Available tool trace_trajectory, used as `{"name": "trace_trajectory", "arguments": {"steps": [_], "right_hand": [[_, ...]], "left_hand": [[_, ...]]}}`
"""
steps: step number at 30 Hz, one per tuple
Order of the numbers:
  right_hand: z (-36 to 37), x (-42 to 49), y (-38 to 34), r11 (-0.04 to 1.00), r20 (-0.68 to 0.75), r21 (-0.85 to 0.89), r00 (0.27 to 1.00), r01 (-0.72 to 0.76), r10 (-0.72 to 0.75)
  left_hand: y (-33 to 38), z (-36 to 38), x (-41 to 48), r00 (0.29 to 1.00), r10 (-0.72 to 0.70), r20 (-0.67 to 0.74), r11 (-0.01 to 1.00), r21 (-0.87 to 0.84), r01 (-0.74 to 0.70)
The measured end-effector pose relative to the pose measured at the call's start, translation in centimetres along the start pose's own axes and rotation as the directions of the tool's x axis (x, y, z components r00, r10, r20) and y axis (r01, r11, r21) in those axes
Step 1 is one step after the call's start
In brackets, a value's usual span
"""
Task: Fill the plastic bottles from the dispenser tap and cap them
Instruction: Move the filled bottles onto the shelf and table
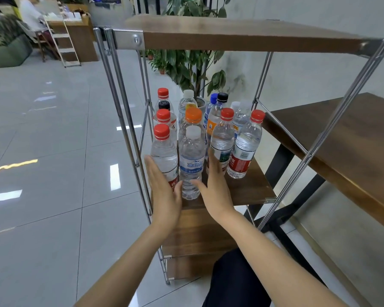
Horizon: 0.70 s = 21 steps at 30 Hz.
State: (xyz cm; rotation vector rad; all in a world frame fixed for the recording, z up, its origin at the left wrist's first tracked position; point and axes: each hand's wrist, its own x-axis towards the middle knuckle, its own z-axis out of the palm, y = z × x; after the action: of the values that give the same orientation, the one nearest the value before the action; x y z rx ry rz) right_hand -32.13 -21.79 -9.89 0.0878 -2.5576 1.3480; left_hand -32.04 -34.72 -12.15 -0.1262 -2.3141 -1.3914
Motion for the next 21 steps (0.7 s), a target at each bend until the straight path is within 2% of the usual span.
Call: {"name": "trace_trajectory", "arguments": {"steps": [3, 8, 17, 21], "right_hand": [[0.3, -0.3, 1.4, 0.983, 0.041, -0.164, 0.995, -0.087, 0.095], [0.7, 0.2, 1.6, 0.970, 0.051, -0.226, 0.993, -0.094, 0.108], [0.8, 0.3, 2.5, 0.977, 0.029, -0.181, 0.993, -0.110, 0.118], [0.1, -0.9, 4.0, 0.983, -0.084, -0.110, 0.987, -0.144, 0.135]], "left_hand": [[-1.1, 0.3, -0.7, 0.989, -0.141, 0.035, 0.990, -0.015, 0.141], [-1.6, 0.3, -0.6, 0.969, -0.238, 0.068, 0.969, -0.047, 0.241], [-1.1, 0.9, -0.4, 0.960, -0.276, 0.049, 0.958, -0.066, 0.279], [-1.6, 1.2, -0.6, 0.954, -0.298, 0.029, 0.951, -0.075, 0.299]]}}
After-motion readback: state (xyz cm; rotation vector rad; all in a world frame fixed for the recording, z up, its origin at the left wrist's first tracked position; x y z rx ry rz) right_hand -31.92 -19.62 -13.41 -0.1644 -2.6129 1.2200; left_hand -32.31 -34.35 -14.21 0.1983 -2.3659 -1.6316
